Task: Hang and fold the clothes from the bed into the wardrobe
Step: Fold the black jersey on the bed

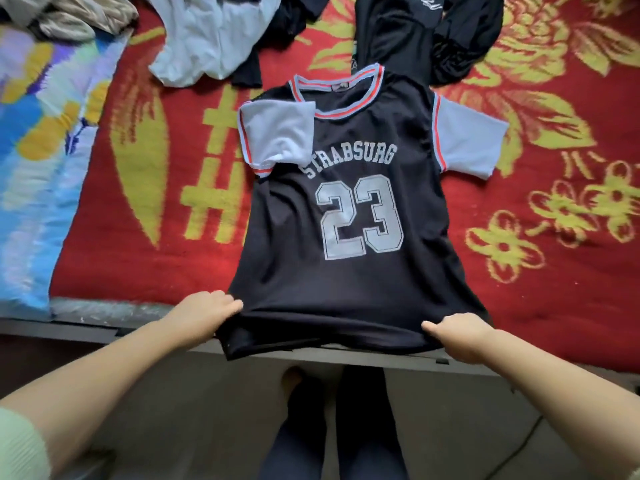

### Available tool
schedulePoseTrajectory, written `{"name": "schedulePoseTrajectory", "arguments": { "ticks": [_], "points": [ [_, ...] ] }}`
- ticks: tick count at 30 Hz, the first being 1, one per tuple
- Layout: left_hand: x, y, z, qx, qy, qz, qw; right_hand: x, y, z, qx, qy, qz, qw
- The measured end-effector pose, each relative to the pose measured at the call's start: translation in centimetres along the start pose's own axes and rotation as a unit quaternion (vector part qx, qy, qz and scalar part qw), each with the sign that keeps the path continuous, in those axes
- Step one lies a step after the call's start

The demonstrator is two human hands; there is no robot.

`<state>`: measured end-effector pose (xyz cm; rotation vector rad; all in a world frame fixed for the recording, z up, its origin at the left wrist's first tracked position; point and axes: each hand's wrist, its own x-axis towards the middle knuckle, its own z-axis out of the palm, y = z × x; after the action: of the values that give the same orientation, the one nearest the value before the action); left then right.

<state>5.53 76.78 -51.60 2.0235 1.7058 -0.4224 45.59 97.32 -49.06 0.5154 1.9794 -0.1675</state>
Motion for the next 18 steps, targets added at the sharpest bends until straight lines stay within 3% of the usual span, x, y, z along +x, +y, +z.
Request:
{"name": "schedulePoseTrajectory", "arguments": {
  "ticks": [3, 5, 7, 9, 11, 12, 14, 16, 18],
  "points": [
    [0.3, 0.9, 1.9, -0.026, 0.031, -0.035, 0.999, 0.2, -0.9, 0.1, -0.016, -0.011, 0.026, 0.999],
    [1.0, 2.8, 2.1, -0.101, 0.058, -0.118, 0.986, 0.8, -1.5, 0.4, -0.002, -0.038, 0.055, 0.998],
    [1.8, 4.6, 3.2, -0.134, 0.013, -0.213, 0.968, 1.7, -1.9, 0.8, 0.050, -0.054, 0.085, 0.994],
    [2.6, 6.3, 4.1, -0.115, -0.071, -0.244, 0.960, 2.7, -1.8, 0.8, 0.114, 0.002, 0.112, 0.987],
    [3.5, 6.9, 4.0, -0.072, -0.079, -0.263, 0.959, 3.8, -1.2, 0.7, 0.150, 0.116, 0.139, 0.972],
    [3.9, 6.8, 3.9, -0.046, -0.072, -0.263, 0.961, 4.2, -1.0, 0.8, 0.167, 0.162, 0.142, 0.962],
    [4.6, 6.2, 3.3, 0.010, -0.106, -0.221, 0.969, 4.4, -0.9, 1.0, 0.186, 0.160, 0.114, 0.963],
    [5.0, 5.5, 2.9, 0.076, -0.169, -0.124, 0.975, 4.3, -1.2, 1.1, 0.152, 0.094, 0.058, 0.982],
    [5.2, 4.7, 1.8, 0.088, -0.273, -0.048, 0.957, 4.1, -1.3, 0.9, 0.159, 0.007, 0.019, 0.987]
  ]
}}
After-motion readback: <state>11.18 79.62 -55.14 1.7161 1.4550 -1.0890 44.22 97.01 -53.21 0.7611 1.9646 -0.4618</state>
